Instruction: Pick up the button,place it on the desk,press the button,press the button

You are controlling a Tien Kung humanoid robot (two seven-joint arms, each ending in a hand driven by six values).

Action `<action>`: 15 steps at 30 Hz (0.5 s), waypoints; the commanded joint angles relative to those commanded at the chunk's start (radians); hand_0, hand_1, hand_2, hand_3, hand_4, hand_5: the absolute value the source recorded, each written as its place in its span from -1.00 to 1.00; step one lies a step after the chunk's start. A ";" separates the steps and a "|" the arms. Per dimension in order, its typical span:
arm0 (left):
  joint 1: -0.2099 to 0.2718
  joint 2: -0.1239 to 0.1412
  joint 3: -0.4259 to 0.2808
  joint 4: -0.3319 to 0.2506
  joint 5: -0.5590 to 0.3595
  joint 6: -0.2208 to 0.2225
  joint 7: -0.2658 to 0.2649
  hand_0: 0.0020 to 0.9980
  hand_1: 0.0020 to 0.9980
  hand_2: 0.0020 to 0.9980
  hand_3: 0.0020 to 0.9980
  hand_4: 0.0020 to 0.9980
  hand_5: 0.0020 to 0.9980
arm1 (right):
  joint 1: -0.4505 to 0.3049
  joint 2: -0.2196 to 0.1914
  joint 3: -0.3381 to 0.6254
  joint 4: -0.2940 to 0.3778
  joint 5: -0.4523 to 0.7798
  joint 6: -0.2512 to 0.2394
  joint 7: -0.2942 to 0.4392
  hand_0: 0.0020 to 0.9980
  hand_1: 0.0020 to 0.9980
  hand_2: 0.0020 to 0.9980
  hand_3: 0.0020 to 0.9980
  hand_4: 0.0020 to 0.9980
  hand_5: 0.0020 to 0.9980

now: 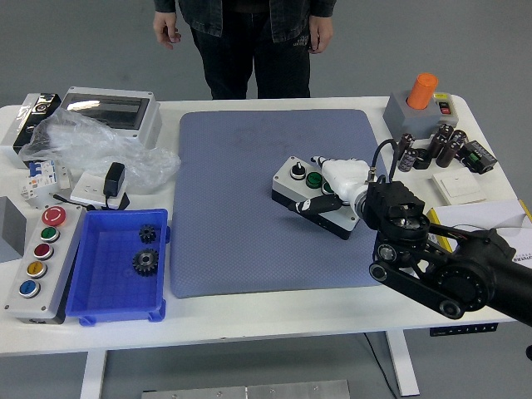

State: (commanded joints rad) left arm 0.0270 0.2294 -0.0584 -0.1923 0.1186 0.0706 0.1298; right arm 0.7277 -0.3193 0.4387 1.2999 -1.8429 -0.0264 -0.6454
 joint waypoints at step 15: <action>-0.001 0.000 -0.001 0.000 0.001 0.004 -0.006 0.38 0.41 0.26 0.24 0.11 -0.28 | 0.003 0.008 -0.034 -0.007 -0.028 -0.038 0.000 -0.19 -0.02 -0.08 0.02 0.47 -0.61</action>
State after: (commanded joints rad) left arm 0.0261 0.2292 -0.0599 -0.1926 0.1196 0.0750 0.1242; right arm 0.7305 -0.3118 0.4045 1.2932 -1.8714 -0.0648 -0.6454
